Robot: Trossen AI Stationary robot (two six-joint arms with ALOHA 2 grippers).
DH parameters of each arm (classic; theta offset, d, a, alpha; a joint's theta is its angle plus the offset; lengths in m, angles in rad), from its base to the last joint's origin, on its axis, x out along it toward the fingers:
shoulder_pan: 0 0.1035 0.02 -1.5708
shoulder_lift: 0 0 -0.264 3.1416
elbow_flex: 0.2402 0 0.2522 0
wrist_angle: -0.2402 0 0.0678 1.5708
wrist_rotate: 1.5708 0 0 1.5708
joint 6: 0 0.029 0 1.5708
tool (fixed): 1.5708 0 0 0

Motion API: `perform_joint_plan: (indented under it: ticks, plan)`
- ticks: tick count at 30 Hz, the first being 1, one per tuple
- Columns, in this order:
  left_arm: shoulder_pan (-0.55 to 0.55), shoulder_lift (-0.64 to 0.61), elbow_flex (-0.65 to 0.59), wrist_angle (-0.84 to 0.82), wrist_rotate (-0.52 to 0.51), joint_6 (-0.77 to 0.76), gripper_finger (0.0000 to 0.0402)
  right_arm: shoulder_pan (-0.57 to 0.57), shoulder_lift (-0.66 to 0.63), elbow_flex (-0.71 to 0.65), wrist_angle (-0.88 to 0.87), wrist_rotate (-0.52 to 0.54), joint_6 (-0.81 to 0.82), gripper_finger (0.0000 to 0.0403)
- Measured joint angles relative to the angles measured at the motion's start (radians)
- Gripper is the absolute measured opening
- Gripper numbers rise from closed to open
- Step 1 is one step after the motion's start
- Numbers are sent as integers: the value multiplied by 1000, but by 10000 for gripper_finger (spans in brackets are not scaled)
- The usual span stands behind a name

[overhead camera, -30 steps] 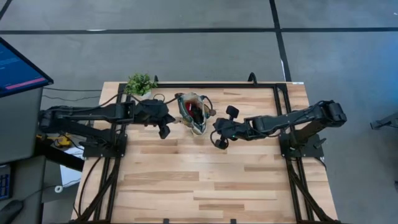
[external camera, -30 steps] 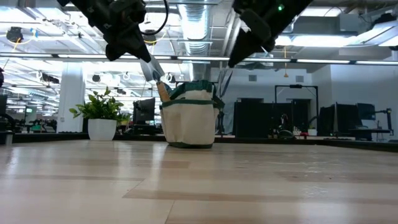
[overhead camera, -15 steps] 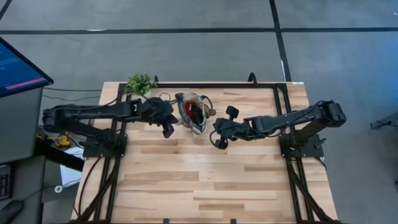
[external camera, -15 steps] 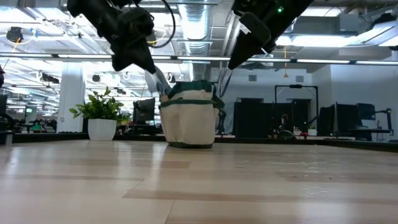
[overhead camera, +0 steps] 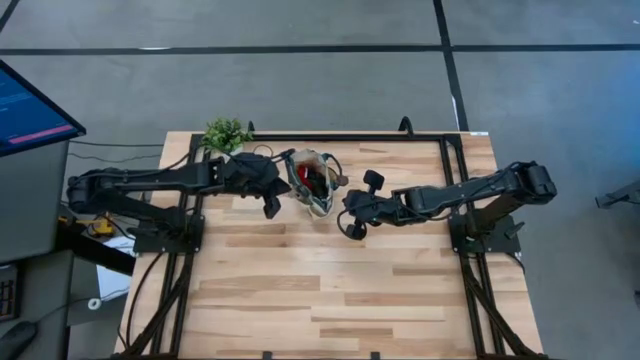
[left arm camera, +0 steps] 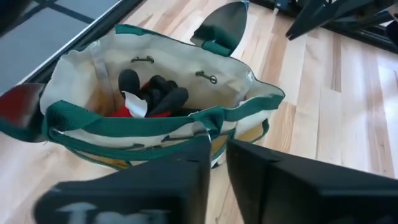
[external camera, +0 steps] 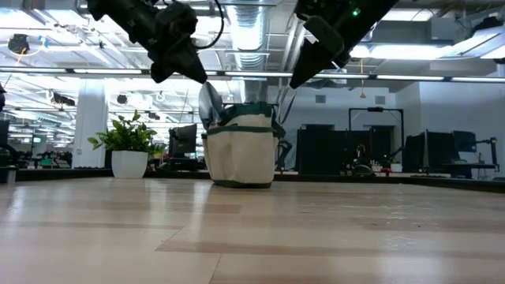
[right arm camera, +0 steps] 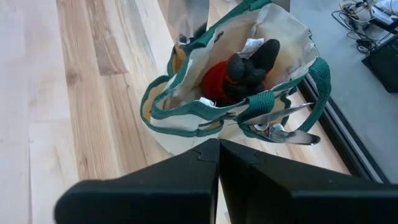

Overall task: Pick & Place Garden tools in Gardening bag
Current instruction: Put the trowel into the gardening bag, then return to Home Position

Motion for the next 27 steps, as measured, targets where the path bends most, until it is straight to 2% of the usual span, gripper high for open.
perform_joint_plan:
  ticks: [10, 15, 17, 20, 27]
  plan:
    - [0, -13, 0, 10, 0, 27, 153, 0, 0, 0, -6, 3, -9, 0]
    - [-3, -101, 0, 34, -1, 44, 177, 8, -10, 1, -16, 4, -11, 0]
    - [-8, -156, 0, 28, -2, 67, 173, 15, -23, -1, -39, -1, -11, 0]
    - [-23, -234, -1, 30, -2, 90, 147, 24, -34, 2, -31, -2, -24, 0]
    - [-76, -316, -2, 31, 8, 164, 23, 27, -85, 0, -11, -26, -74, 0]
